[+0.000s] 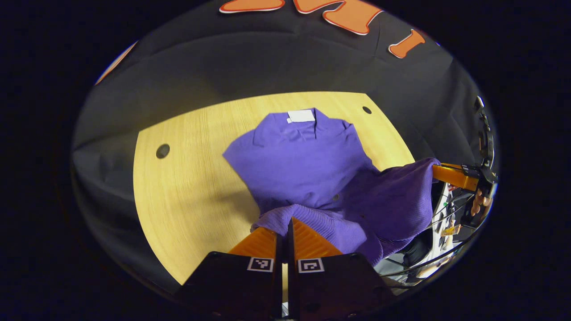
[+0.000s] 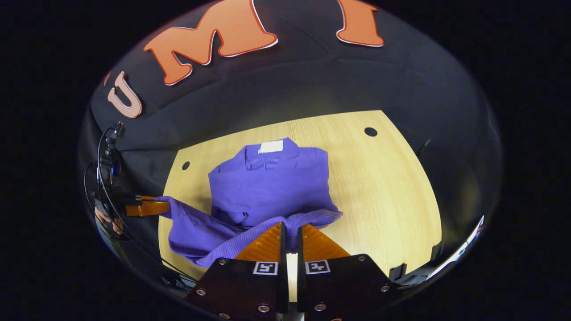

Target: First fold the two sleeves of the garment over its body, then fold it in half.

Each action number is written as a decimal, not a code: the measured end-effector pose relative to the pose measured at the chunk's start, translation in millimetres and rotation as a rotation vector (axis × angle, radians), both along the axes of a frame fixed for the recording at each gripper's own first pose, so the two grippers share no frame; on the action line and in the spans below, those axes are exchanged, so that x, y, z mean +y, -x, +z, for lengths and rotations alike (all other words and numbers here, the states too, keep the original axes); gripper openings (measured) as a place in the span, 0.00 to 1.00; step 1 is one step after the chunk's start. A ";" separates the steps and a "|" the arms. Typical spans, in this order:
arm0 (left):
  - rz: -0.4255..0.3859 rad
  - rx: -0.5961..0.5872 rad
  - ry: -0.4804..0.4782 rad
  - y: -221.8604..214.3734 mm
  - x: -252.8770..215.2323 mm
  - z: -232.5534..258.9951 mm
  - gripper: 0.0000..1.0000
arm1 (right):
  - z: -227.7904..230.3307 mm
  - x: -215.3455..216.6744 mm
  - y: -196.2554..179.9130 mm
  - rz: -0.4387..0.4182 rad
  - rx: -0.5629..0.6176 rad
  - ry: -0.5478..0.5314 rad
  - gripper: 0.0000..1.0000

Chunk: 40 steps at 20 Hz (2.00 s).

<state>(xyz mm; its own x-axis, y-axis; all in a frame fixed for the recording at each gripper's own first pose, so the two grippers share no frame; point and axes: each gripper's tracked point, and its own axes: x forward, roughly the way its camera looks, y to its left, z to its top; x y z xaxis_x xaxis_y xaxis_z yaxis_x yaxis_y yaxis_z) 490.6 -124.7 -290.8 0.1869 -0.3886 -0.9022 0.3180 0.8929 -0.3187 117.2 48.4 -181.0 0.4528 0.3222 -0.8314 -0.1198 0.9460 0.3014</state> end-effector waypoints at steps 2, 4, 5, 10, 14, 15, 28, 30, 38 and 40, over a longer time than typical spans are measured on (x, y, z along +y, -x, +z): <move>0.044 -0.002 0.004 -18.5 6.1 5.3 0.06 | 3.6 -4.8 -18.8 0.019 -0.009 -0.009 0.08; 0.101 0.016 -0.017 -30.1 8.8 -0.3 0.06 | -2.9 -10.1 -36.7 0.032 0.003 -0.028 0.08; 0.128 0.036 -0.023 -35.2 7.0 -8.3 0.06 | -9.6 -10.9 -46.5 0.038 0.021 -0.046 0.08; 0.287 0.124 -0.119 -62.0 5.9 -55.1 0.06 | -65.9 -23.0 -87.8 0.076 0.111 -0.071 0.08; 0.324 0.117 -0.155 -82.2 -4.0 -80.6 0.06 | -99.9 -28.2 -108.5 0.093 0.182 -0.106 0.08; 0.334 0.110 -0.171 -86.2 -4.7 -81.6 0.06 | -107.3 -28.2 -112.5 0.094 0.197 -0.107 0.08; 0.444 -0.166 -0.314 -189.2 -4.3 -87.7 0.11 | -129.9 3.2 -238.8 -0.050 0.171 -0.278 0.11; 0.449 -0.278 -0.360 -207.1 9.3 -73.2 0.23 | -124.3 -1.6 -254.6 -0.103 0.142 -0.307 0.17; 0.514 -0.417 -0.246 -199.6 7.7 -23.5 0.49 | -90.8 -35.7 -264.5 -0.137 -0.084 -0.231 0.48; 0.513 -0.468 -0.232 -192.1 8.0 -8.9 0.69 | -73.5 -35.3 -258.0 -0.112 -0.171 -0.195 0.60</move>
<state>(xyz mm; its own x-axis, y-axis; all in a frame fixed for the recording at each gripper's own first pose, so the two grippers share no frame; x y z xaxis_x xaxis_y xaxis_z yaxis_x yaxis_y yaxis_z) 682.6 -116.7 -299.7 0.6800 0.0432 -0.7320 -0.1023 0.9941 -0.0364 375.3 13.1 -254.5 0.6234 0.4085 -0.6668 -0.0823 0.8822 0.4636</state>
